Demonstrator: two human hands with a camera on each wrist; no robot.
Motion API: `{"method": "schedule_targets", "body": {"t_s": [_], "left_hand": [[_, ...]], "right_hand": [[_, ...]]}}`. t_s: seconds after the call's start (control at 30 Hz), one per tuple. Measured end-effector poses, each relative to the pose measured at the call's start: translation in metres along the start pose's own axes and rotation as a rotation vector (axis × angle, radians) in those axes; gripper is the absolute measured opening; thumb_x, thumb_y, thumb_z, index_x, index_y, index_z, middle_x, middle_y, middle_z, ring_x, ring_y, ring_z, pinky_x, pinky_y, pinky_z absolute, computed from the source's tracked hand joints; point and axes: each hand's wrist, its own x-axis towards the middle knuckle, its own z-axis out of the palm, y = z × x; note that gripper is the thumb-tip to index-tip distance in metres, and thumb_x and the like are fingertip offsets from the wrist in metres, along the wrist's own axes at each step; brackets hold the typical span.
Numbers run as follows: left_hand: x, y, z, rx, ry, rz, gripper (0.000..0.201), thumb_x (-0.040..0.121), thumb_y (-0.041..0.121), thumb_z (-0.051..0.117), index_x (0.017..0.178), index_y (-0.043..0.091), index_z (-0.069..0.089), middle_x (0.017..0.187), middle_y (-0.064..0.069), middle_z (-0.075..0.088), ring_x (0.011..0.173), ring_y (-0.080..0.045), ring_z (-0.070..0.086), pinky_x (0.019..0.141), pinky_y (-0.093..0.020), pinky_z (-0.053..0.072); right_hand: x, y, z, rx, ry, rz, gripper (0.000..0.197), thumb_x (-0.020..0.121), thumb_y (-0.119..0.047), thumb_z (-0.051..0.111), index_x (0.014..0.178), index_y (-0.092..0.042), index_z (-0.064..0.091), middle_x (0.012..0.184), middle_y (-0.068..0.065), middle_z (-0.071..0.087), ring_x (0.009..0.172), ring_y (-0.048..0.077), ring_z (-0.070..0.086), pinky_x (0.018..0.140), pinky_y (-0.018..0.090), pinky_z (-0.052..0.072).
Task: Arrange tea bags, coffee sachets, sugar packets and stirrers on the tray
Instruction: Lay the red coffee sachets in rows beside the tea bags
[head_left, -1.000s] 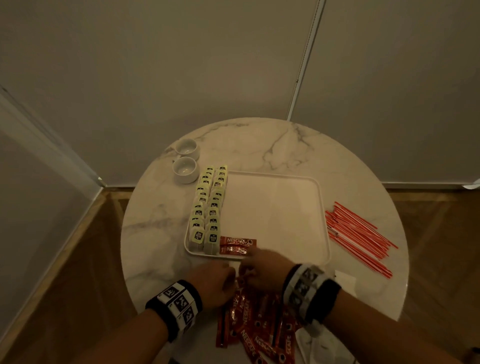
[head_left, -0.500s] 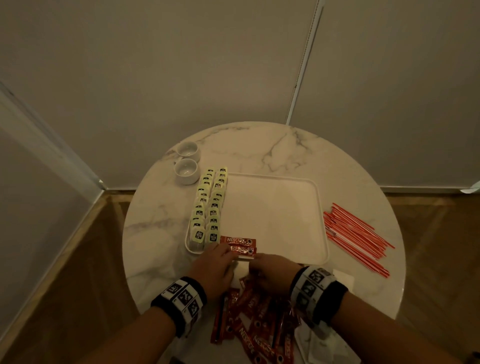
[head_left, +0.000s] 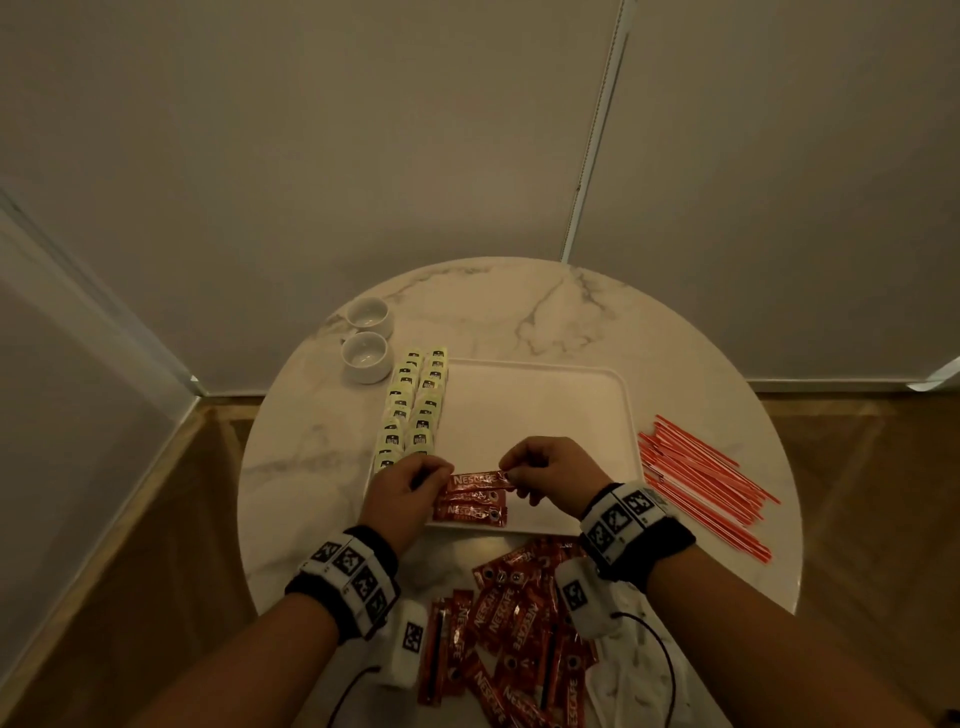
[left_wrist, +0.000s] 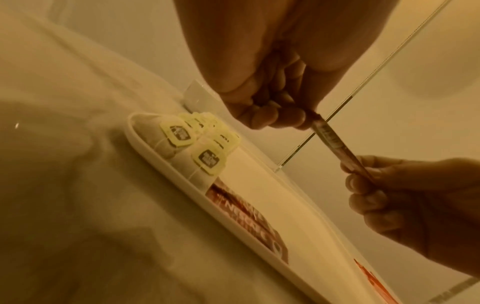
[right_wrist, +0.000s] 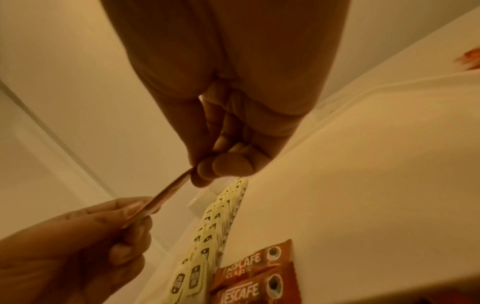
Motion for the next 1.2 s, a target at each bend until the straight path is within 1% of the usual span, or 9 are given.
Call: {"method": "schedule_targets", "body": {"t_s": [0.27,0.4,0.57,0.63,0.7,0.87,0.93,1.1,1.2], "left_hand": [[0.016,0.0,-0.005,0.115,-0.022,0.038,0.017,0.091,0.01,0.059,0.09,0.026,0.064,0.096,0.008,0.063,0.093,-0.008,0.059,0.083,-0.025,0.053],[0.015,-0.002,0.0,0.22,0.036,0.047,0.023,0.094,0.008,0.051,0.111,0.022,0.058,0.101,0.011,0.056,0.09,-0.006,0.056,0.076,-0.017,0.049],[0.008,-0.018,0.005,0.55,-0.092,0.317,0.023,0.09,0.004,0.052,0.108,0.01,0.064,0.113,-0.001,0.056,0.103,-0.01,0.047,0.096,-0.023,0.036],[0.005,-0.026,0.007,0.718,-0.139,0.378,0.024,0.086,0.01,0.06,0.108,0.013,0.068,0.113,0.0,0.061,0.107,-0.016,0.049,0.097,-0.029,0.034],[0.0,-0.029,0.008,0.854,-0.163,0.418,0.022,0.08,0.017,0.067,0.101,0.019,0.072,0.106,0.004,0.065,0.104,-0.021,0.054,0.091,-0.039,0.043],[-0.004,-0.034,0.006,0.943,-0.234,0.43,0.024,0.077,0.025,0.066,0.099,0.024,0.073,0.098,0.006,0.067,0.093,-0.022,0.055,0.077,-0.044,0.051],[-0.004,-0.033,0.007,0.989,-0.277,0.405,0.029,0.081,0.028,0.061,0.109,0.026,0.069,0.106,0.006,0.066,0.1,-0.022,0.053,0.084,-0.046,0.047],[-0.008,-0.03,0.009,1.032,-0.352,0.343,0.039,0.093,0.033,0.046,0.131,0.03,0.053,0.132,0.007,0.052,0.122,-0.021,0.036,0.102,-0.042,0.029],[-0.01,-0.027,0.009,1.057,-0.384,0.312,0.041,0.095,0.035,0.042,0.136,0.033,0.047,0.137,0.008,0.046,0.127,-0.02,0.031,0.104,-0.04,0.023]], "right_hand": [[0.018,0.004,0.006,-0.028,0.021,0.045,0.01,0.084,-0.009,0.068,0.093,-0.011,0.071,0.076,0.001,0.068,0.065,0.007,0.058,0.054,0.015,0.044],[0.036,0.007,0.008,-0.092,0.1,0.074,0.009,0.084,-0.008,0.067,0.091,-0.009,0.073,0.072,-0.006,0.064,0.065,0.003,0.055,0.056,0.01,0.04],[0.057,0.019,0.008,-0.182,0.105,0.259,0.011,0.084,-0.007,0.064,0.09,-0.01,0.073,0.066,-0.003,0.061,0.055,0.007,0.052,0.043,0.014,0.038],[0.063,0.024,0.01,-0.225,0.097,0.287,0.014,0.084,-0.008,0.064,0.094,-0.008,0.074,0.068,-0.002,0.063,0.058,0.007,0.054,0.049,0.016,0.042],[0.068,0.027,0.014,-0.255,0.096,0.287,0.015,0.083,-0.008,0.066,0.095,-0.008,0.075,0.075,0.001,0.066,0.065,0.008,0.057,0.062,0.02,0.047],[0.072,0.03,0.023,-0.368,0.071,0.244,0.015,0.085,-0.014,0.067,0.096,-0.012,0.076,0.098,0.004,0.072,0.09,0.016,0.063,0.081,0.024,0.049],[0.073,0.031,0.023,-0.415,0.058,0.23,0.015,0.085,-0.016,0.068,0.097,-0.014,0.076,0.099,0.002,0.072,0.096,0.016,0.063,0.08,0.022,0.046],[0.073,0.029,0.026,-0.471,0.039,0.177,0.017,0.081,-0.017,0.07,0.098,-0.019,0.074,0.085,-0.004,0.06,0.08,0.01,0.056,0.059,0.013,0.037],[0.074,0.029,0.031,-0.5,0.019,0.17,0.011,0.083,-0.017,0.068,0.093,-0.019,0.073,0.086,-0.004,0.06,0.08,0.01,0.056,0.067,0.019,0.041]]}}
